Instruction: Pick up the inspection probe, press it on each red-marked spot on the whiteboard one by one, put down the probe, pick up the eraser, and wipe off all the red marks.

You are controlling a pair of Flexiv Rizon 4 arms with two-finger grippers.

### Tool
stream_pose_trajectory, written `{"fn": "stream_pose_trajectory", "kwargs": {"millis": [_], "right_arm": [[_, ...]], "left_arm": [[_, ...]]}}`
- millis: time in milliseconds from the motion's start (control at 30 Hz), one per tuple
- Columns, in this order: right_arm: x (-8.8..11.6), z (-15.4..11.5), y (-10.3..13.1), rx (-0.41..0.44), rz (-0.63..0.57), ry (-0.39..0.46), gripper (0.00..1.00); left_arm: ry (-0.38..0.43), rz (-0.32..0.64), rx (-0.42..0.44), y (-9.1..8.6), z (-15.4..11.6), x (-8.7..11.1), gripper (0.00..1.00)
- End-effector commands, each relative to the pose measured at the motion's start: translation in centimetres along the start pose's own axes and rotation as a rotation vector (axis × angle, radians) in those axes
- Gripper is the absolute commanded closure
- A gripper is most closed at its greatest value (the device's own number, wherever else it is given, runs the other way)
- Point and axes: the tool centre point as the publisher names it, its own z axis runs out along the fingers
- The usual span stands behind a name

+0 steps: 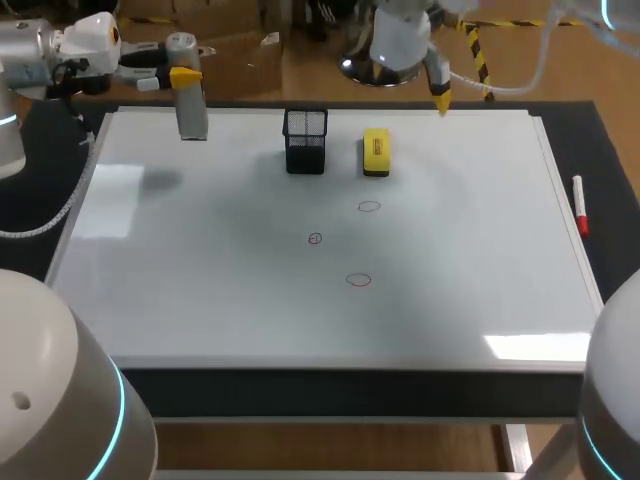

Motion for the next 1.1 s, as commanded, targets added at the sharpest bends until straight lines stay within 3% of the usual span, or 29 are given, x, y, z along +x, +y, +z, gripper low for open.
{"fn": "stream_pose_trajectory", "kwargs": {"millis": [33,233,467,800,1100], "right_arm": [[0.9,0.9,1.7,-0.006,-0.211,-0.09,0.0],[0.5,2.3,3.2,-0.089,-0.397,-0.068,0.0],[0.4,3.2,4.2,-0.217,-0.532,0.044,0.0],[-0.2,5.1,5.0,-0.221,-0.664,0.053,0.0],[-0.5,7.4,5.7,-0.243,-0.652,0.033,0.0]], "left_arm": [[0.002,-0.001,-0.001,-0.2,0.0,0.0,1.0],[0.002,-0.001,-0.001,-0.2,0.0,0.0,1.0],[0.002,-0.001,-0.001,-0.2,0.0,0.0,1.0],[0.002,-0.001,-0.001,-0.2,0.0,0.0,1.0],[0.002,-0.001,-0.001,-0.2,0.0,0.0,1.0]]}}
